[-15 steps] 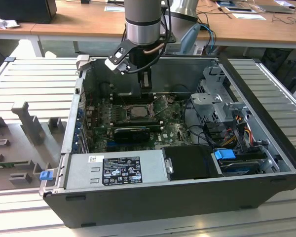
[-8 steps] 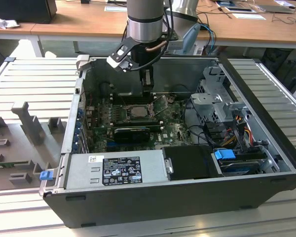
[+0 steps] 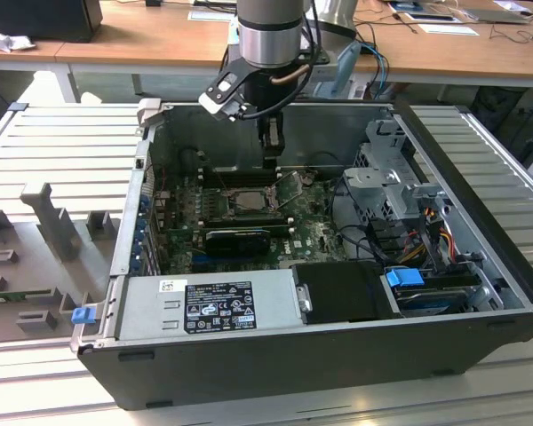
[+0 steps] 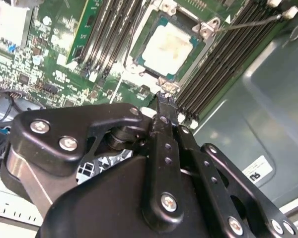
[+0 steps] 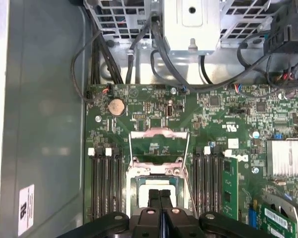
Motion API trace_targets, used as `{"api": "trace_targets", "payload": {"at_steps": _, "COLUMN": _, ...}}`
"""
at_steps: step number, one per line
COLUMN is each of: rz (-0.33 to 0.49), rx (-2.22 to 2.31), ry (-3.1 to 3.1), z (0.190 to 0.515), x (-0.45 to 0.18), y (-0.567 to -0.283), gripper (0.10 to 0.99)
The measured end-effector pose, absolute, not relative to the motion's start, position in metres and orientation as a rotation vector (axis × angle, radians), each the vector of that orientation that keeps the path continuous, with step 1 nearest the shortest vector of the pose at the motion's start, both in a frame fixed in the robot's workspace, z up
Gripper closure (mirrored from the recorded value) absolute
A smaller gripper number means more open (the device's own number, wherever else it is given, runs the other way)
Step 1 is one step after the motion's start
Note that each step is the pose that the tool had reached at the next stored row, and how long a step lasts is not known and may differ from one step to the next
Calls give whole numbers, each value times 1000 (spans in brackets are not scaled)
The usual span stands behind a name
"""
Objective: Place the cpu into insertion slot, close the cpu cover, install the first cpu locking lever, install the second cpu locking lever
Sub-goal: 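Close the cpu cover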
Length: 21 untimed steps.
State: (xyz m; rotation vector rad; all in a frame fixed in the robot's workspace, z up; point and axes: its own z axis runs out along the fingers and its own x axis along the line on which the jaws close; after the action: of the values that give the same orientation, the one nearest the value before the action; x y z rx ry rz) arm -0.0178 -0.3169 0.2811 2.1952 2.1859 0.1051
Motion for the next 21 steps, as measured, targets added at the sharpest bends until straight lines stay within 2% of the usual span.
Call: {"api": "trace_targets", "payload": {"at_steps": 21, "rz": 105, "rx": 2195, "ry": 2186, "z": 281, "x": 31, "y": -317, "gripper": 980}}
